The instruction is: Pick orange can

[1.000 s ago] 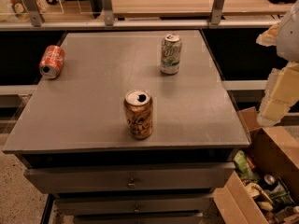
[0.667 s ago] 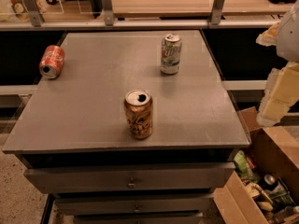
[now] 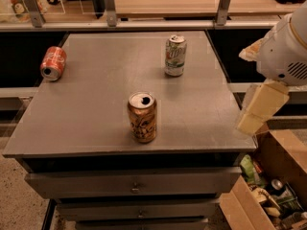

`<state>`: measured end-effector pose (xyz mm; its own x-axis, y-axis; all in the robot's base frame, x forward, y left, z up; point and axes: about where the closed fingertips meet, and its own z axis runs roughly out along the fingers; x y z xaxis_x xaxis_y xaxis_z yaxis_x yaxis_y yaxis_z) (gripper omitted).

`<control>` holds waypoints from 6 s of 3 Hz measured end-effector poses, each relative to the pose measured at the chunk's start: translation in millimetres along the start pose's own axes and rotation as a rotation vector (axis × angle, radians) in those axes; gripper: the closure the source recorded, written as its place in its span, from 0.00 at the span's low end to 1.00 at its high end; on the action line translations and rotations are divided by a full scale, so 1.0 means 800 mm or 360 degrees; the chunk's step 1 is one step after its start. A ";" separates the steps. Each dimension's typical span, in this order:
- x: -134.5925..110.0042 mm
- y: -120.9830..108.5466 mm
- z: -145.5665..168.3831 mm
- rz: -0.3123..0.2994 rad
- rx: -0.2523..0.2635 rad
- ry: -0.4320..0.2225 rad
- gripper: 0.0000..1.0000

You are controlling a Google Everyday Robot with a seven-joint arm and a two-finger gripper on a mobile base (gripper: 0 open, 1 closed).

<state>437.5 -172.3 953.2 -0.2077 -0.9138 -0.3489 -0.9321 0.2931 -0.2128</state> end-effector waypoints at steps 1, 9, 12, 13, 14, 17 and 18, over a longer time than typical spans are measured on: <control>-0.036 0.024 0.020 -0.0052 -0.0069 -0.0121 0.00; -0.144 0.022 0.109 -0.0148 -0.0242 -0.0533 0.00; -0.183 0.059 0.145 -0.0203 -0.0529 -0.0818 0.18; -0.190 0.069 0.148 -0.0221 -0.0566 -0.0855 0.41; -0.192 0.076 0.149 -0.0235 -0.0588 -0.0875 0.65; -0.197 0.017 0.083 -0.0213 -0.0398 -0.0881 1.00; -0.198 0.015 0.080 -0.0215 -0.0390 -0.0884 1.00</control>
Offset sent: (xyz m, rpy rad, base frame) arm -0.0054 0.0295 -0.0082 0.0570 0.0065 0.0508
